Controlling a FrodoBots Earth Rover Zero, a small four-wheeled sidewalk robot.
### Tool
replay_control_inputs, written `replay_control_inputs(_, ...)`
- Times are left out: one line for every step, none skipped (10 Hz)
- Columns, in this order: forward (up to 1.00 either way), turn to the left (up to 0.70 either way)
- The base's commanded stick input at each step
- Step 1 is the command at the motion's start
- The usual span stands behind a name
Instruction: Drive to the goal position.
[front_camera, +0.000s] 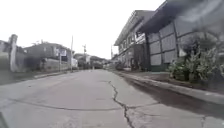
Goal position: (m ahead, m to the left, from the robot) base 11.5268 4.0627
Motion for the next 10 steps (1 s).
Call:
replay_control_inputs(0.70, 0.00)
replay_control_inputs(0.70, 0.00)
replay_control_inputs(0.70, 0.00)
replay_control_inputs(0.70, -0.17)
replay_control_inputs(0.70, -0.35)
replay_control_inputs(0.70, -0.35)
replay_control_inputs(0.70, -0.35)
replay_control_inputs(0.70, -0.35)
replay_control_inputs(0.70, -0.35)
replay_control_inputs(0.70, -0.35)
